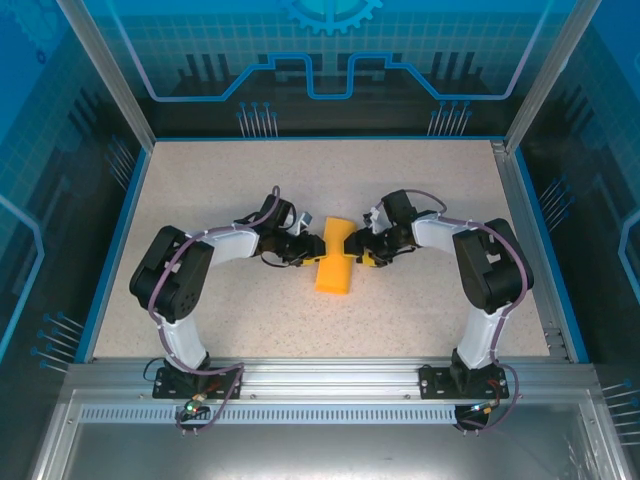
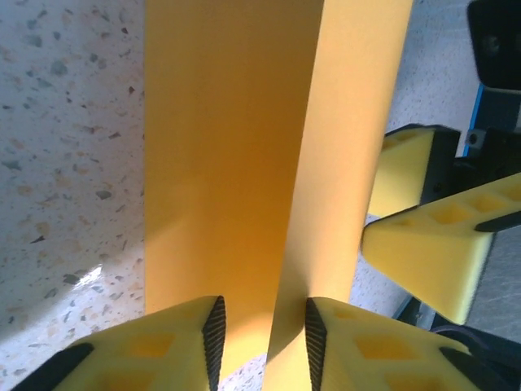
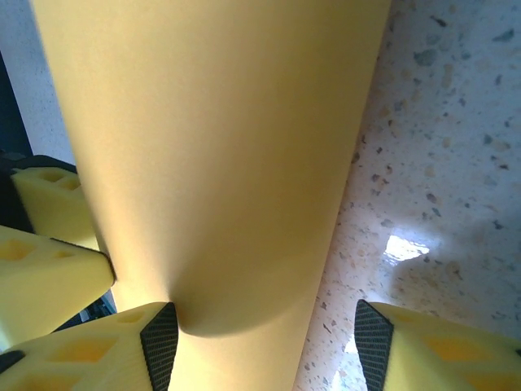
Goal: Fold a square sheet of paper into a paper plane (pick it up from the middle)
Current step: Fold the square sheet of paper in half at the center of the table.
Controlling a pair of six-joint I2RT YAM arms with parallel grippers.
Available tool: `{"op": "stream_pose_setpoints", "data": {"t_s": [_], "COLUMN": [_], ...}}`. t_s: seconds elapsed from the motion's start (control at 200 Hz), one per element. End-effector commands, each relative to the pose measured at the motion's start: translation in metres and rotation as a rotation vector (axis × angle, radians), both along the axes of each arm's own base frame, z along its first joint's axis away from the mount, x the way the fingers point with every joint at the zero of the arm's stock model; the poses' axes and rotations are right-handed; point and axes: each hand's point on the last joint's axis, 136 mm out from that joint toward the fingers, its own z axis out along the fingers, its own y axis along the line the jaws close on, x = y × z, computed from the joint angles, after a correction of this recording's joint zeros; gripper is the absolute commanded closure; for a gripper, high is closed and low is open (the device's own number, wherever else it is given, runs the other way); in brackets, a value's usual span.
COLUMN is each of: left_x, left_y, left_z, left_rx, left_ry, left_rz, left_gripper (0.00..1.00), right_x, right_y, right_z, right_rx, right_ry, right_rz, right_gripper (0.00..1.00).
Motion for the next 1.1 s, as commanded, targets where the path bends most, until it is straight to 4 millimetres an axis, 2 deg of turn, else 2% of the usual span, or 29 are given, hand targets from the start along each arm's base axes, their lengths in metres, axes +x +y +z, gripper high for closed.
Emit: {"op": "stream_pose_setpoints", "data": {"t_s": [0.0,0.085,0.18,0.335,0.565,0.795,0.97,0.995,1.03,1.095], "left_x": [-0.001,0.000,-0.001,-0.001,0.001,0.003,0.004,0.004,0.005,0.005], "left_y": [-0.008,-0.007,-0.008,-0.009,-0.010,-0.010,-0.009,-0.008,-0.006,-0.002], "left_z": [0.009,0.007,0.006,0.006,0.004,0.004,0.004,0.005,0.005,0.006], "left_rx": [-0.033,-0.028,-0.028,-0.037,-0.033,-0.027,-0.015,-0.009,0.003,0.030], "left_ry": [-0.012,-0.018,-0.017,-0.030,-0.035,-0.033,-0.037,-0.041,-0.044,-0.046], "left_rz": [-0.034,-0.036,-0.041,-0.045,-0.057,-0.062,-0.055,-0.050,-0.041,-0.031], "left_gripper": [0.79,0.89,0.93,0.93,0.92,0.92,0.88,0.84,0.75,0.72], "right_x": [-0.004,-0.003,-0.003,-0.009,-0.019,-0.014,-0.016,-0.016,-0.017,-0.019], "right_y": [-0.005,-0.008,-0.012,-0.017,-0.001,0.005,-0.006,-0.006,-0.006,-0.007], "right_z": [0.007,0.011,0.017,0.016,0.003,-0.005,-0.018,-0.020,-0.022,-0.026], "right_rx": [0.013,0.005,-0.005,-0.024,-0.039,-0.062,-0.147,-0.156,-0.164,-0.203], "right_ry": [0.001,-0.016,-0.036,-0.049,-0.039,-0.038,-0.013,-0.009,-0.005,0.011], "right_rz": [-0.010,-0.035,-0.065,-0.111,-0.099,-0.106,-0.121,-0.119,-0.117,-0.115], "right_gripper": [0.37,0.37,0.36,0.37,0.41,0.45,0.47,0.47,0.48,0.47]}}
